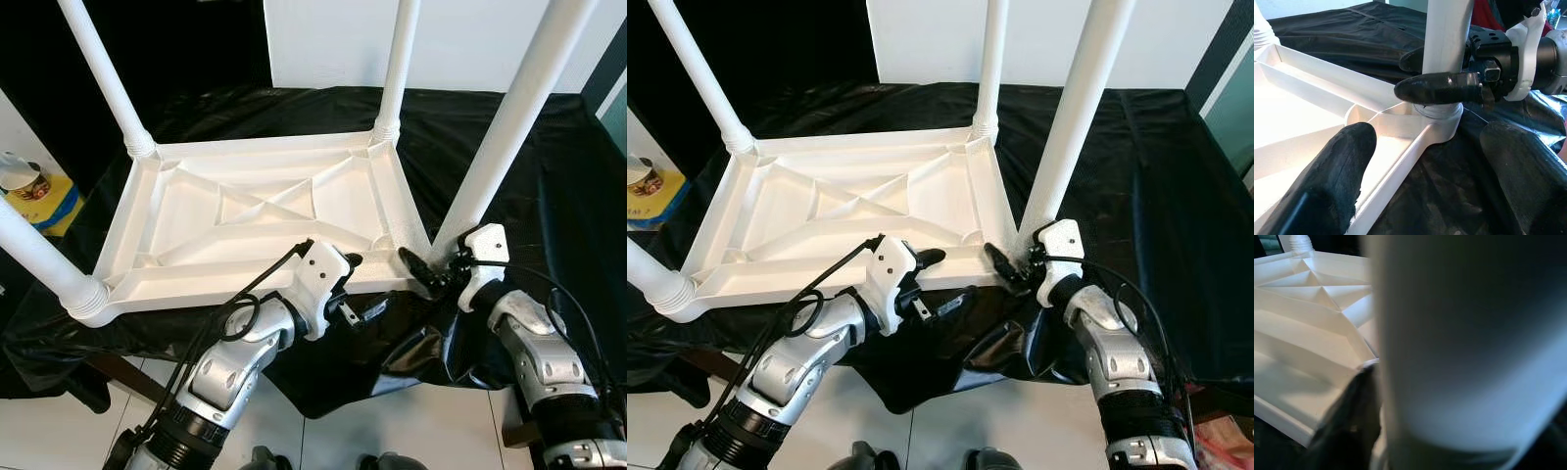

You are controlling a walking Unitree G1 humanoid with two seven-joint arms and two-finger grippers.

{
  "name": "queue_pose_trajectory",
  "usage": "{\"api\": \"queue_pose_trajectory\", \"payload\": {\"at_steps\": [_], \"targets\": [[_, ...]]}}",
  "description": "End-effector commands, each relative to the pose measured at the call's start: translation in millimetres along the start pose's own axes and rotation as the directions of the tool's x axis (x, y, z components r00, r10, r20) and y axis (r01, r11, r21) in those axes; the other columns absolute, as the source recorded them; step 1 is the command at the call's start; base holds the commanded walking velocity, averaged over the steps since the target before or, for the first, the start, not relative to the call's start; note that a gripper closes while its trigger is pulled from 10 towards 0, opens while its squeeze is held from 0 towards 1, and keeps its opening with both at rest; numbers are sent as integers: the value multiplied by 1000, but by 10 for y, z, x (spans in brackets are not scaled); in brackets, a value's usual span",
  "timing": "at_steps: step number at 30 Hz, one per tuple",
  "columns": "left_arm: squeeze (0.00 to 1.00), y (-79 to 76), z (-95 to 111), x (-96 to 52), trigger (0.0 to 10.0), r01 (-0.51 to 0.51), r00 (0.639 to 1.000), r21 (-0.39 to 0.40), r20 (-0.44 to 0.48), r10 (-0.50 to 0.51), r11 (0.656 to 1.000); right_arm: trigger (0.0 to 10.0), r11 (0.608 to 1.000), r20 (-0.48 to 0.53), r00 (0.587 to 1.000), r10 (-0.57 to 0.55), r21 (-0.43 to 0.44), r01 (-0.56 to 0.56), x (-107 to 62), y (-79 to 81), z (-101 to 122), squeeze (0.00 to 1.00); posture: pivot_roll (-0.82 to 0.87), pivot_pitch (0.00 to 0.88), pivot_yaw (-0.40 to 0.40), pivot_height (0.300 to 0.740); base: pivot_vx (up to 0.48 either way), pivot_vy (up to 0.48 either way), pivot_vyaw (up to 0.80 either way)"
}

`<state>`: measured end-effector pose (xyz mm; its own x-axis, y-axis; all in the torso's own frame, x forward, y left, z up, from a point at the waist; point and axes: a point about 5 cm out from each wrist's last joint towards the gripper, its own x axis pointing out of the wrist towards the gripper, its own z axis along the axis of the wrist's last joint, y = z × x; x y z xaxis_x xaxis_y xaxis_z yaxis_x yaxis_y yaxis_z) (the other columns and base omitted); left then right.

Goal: Building children table

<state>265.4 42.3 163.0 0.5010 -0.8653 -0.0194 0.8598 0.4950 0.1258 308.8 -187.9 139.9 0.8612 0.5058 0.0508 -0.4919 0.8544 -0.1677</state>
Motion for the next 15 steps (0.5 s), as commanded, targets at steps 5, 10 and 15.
{"api": "queue_pose_trajectory", "payload": {"at_steps": [5, 10, 15], "targets": [[0, -38, -40, -10, 10000, 43, 999, 8, -16, -43, 999, 0, 999, -54, 998, 40, 22, -39, -12, 45, -152, 0, -123, 81, 11, 740, 0, 0, 0], [0, -50, -51, -11, 10000, 44, 999, 9, -17, -44, 999, 7765, 999, -60, 998, 15, 37, -12, -26, 26, -194, 0, -124, 81, 10, 740, 0, 0, 0], [0, -49, -51, -9, 10000, 34, 999, 36, -14, -34, 999, 10000, 996, -75, 995, -68, 47, 72, -32, 33, -213, 0, -126, 82, 10, 740, 0, 0, 0]]}}
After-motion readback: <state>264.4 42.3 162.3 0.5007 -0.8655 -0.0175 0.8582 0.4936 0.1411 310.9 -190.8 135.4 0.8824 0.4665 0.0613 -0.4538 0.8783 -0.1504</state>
